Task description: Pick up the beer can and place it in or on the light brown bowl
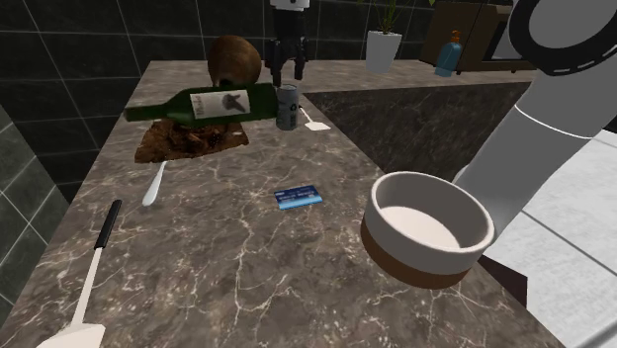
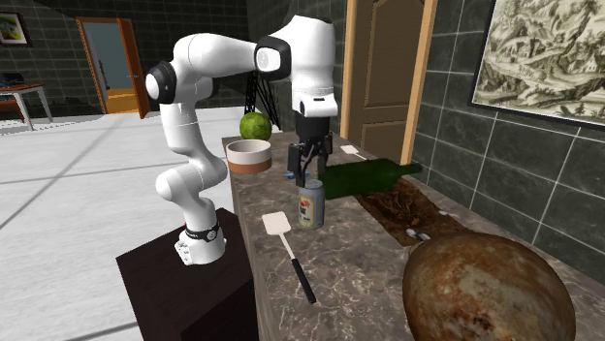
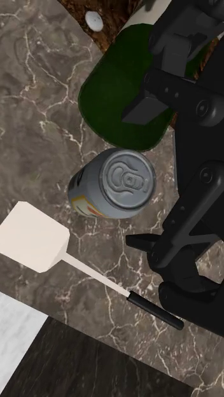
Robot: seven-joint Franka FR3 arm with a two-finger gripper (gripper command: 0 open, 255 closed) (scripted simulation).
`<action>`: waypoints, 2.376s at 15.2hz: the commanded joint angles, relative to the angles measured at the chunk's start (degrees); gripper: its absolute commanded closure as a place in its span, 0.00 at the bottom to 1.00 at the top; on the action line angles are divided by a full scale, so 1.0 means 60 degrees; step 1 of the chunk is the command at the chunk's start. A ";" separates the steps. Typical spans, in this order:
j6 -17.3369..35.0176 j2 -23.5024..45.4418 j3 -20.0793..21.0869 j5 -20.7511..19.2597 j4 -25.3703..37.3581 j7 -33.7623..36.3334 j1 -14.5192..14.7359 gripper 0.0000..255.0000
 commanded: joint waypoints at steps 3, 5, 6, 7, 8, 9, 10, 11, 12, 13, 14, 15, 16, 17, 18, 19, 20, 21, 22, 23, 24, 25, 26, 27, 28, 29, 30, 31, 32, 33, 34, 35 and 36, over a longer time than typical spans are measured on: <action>0.0465 0.0043 -0.0002 0.0023 -0.0396 0.0005 0.0002 0.00; 0.0728 0.0001 -0.0002 0.0027 -0.0700 0.0002 0.0006 0.00; 0.0858 -0.0016 -0.0002 0.0028 -0.0849 0.0001 0.0008 0.00; 0.0933 -0.0026 -0.0003 0.0029 -0.0933 0.0001 0.0010 0.00; 0.0934 -0.0027 -0.0004 0.0029 -0.0934 0.0001 0.0011 0.00; 0.0933 -0.0026 -0.0005 0.0028 -0.0933 0.0001 0.0012 0.00; 0.0933 -0.0026 -0.0006 0.0028 -0.0933 0.0001 0.0013 0.00; 0.0933 -0.0026 -0.0007 0.0028 -0.0933 0.0001 0.0015 0.00; 0.0933 -0.0026 -0.0008 0.0028 -0.0933 0.0001 0.0016 0.00; 0.0933 -0.0026 -0.0010 0.0028 -0.0933 0.0001 0.0017 0.00; 0.0933 -0.0026 -0.0011 0.0028 -0.0933 0.0002 0.0018 0.00; 0.0943 -0.0024 -0.0010 0.0028 -0.0941 0.0003 0.0019 1.00; 0.0940 -0.0022 -0.0010 0.0028 -0.0936 0.0003 0.0019 1.00; 0.0943 -0.0028 -0.0012 0.0028 -0.0945 0.0000 0.0017 1.00; 0.0947 -0.0020 -0.0009 0.0028 -0.0941 0.0004 0.0019 1.00; 0.0943 -0.0015 -0.0012 0.0027 -0.0933 0.0000 0.0017 1.00; 0.0941 -0.0013 -0.0012 0.0027 -0.0928 -0.0002 0.0017 1.00; 0.0940 -0.0019 -0.0011 0.0028 -0.0933 0.0001 0.0018 1.00; 0.0932 -0.0016 -0.0005 0.0028 -0.0922 0.0011 0.0022 1.00; 0.0923 -0.0011 -0.0004 0.0028 -0.0908 0.0013 0.0023 1.00; 0.0933 -0.0026 -0.0011 0.0028 -0.0933 0.0002 0.0019 1.00; 0.0803 -0.0010 -0.0011 0.0026 -0.0787 0.0004 0.0018 1.00; 0.0673 0.0007 -0.0012 0.0025 -0.0640 0.0006 0.0018 1.00; 0.0541 0.0029 -0.0012 0.0023 -0.0486 0.0009 0.0017 1.00; 0.0409 0.0052 -0.0012 0.0021 -0.0331 0.0011 0.0017 1.00; 0.0277 0.0077 -0.0012 0.0020 -0.0174 0.0014 0.0016 1.00; 0.0144 0.0105 -0.0012 0.0018 -0.0014 0.0017 0.0016 1.00; 0.0010 0.0134 -0.0012 0.0016 0.0150 0.0020 0.0016 1.00; -0.0124 0.0167 -0.0012 0.0014 0.0316 0.0023 0.0016 1.00; -0.0259 0.0201 -0.0011 0.0011 0.0486 0.0026 0.0015 1.00; -0.0395 0.0238 -0.0011 0.0009 0.0658 0.0029 0.0015 1.00; -0.0531 0.0278 -0.0010 0.0007 0.0835 0.0033 0.0015 1.00; -0.0669 0.0320 -0.0010 0.0004 0.1015 0.0036 0.0015 1.00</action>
